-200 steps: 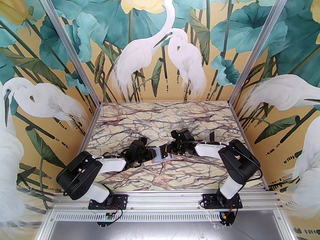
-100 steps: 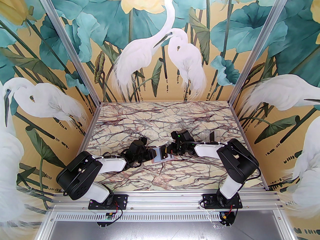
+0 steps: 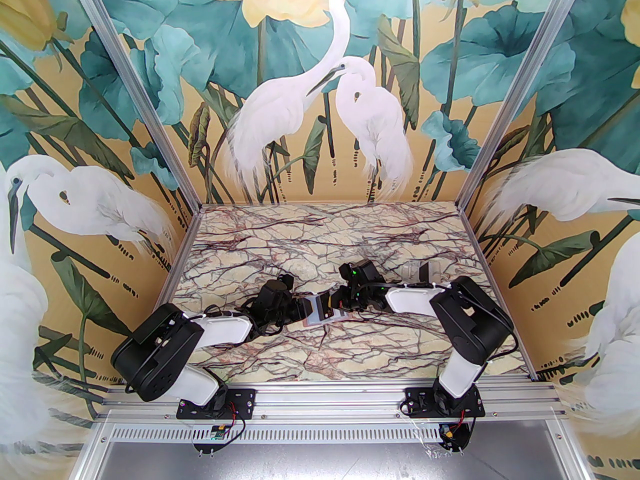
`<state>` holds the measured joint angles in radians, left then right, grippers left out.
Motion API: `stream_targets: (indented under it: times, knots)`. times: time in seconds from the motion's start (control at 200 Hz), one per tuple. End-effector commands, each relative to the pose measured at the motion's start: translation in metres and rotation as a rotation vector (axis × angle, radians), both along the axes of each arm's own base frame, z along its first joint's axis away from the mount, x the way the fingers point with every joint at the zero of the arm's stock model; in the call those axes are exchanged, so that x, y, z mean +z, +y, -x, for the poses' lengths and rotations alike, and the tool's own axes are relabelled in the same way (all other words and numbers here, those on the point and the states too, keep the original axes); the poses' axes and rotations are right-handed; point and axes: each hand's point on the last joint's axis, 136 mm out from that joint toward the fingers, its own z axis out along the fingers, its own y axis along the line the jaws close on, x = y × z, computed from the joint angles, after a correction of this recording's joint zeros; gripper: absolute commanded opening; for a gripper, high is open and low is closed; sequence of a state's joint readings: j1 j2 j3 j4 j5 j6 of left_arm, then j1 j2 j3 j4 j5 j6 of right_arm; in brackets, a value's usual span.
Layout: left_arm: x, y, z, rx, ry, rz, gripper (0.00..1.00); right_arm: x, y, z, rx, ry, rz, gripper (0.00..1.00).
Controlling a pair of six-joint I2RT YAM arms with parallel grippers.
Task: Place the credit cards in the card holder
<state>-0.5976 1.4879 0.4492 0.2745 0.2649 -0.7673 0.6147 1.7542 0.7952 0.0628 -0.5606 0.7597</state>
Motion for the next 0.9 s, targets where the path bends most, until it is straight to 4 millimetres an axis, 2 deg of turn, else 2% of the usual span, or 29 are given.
stream_targets:
  times: [0.0,0.25,0.445,0.59,0.74,0.895]
  knots:
    - [-0.016,0.021,0.013,0.036,0.063,-0.097,0.40,-0.021,-0.009,0.004,-0.019,0.044,0.083,0.00]
    - [-0.005,0.029,0.011,0.044,0.041,-0.150,0.40,-0.023,-0.009,0.004,-0.018,0.052,0.092,0.00]
    - [0.014,0.011,0.008,-0.018,0.012,-0.074,0.30,-0.025,-0.008,0.005,-0.016,0.054,0.099,0.00]
    - [0.025,-0.001,0.005,-0.053,-0.008,-0.035,0.30,-0.026,-0.008,0.005,-0.012,0.054,0.101,0.00]
    - [0.023,-0.005,0.000,-0.064,-0.007,-0.049,0.30,-0.026,-0.007,0.005,-0.008,0.059,0.104,0.00]
    - [0.007,-0.008,-0.004,-0.069,0.028,-0.072,0.28,-0.027,-0.007,0.005,-0.006,0.062,0.106,0.00]
